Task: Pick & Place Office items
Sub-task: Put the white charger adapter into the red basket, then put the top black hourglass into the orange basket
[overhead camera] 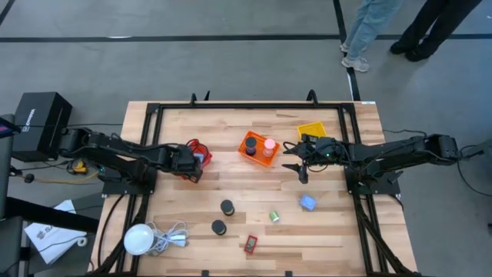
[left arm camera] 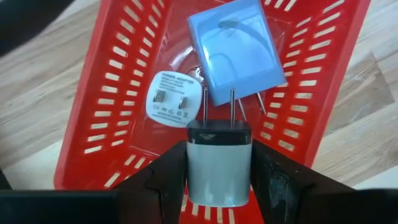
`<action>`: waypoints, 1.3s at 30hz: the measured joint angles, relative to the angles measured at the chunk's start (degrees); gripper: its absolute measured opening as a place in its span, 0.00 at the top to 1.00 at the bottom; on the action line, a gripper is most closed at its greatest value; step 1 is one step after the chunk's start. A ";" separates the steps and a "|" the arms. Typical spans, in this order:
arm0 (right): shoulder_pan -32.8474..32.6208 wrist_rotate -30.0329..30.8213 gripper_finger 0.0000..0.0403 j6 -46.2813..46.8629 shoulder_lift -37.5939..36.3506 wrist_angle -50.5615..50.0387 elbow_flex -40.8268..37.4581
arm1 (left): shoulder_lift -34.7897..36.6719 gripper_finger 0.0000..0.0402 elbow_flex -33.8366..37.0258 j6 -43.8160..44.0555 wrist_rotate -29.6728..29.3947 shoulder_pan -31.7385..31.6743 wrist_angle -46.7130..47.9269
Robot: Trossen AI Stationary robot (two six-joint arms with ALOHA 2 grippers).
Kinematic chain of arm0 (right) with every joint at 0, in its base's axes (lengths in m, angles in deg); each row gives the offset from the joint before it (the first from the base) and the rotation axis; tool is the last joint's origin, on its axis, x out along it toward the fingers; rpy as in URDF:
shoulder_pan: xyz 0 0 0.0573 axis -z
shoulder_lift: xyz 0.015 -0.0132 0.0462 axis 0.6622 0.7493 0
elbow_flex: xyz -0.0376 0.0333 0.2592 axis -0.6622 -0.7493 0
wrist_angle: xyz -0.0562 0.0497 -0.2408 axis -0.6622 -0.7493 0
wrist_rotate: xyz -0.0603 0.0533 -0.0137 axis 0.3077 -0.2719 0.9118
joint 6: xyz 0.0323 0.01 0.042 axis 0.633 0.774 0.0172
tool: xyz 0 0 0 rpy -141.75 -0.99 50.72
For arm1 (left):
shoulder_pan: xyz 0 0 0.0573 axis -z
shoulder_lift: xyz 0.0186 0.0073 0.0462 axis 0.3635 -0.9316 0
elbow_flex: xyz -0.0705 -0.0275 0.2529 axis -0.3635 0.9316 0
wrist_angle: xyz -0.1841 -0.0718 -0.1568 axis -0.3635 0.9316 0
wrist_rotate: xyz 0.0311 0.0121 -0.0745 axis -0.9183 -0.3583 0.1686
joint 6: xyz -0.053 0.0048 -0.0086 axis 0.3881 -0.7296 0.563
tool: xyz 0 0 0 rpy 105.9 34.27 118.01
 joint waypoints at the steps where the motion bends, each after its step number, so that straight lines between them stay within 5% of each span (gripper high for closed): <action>1: 0.00 0.00 0.42 0.00 0.00 0.00 0.00 | 0.00 0.60 0.00 -0.02 0.00 0.00 -0.01; 31: -0.41 0.00 0.42 0.00 0.00 0.01 0.00 | 3.59 0.56 -0.02 -3.23 -2.96 0.09 -3.31; 39: -2.79 0.00 0.42 0.02 0.01 5.66 0.00 | 9.26 0.57 -0.02 -16.48 -7.61 3.06 -16.72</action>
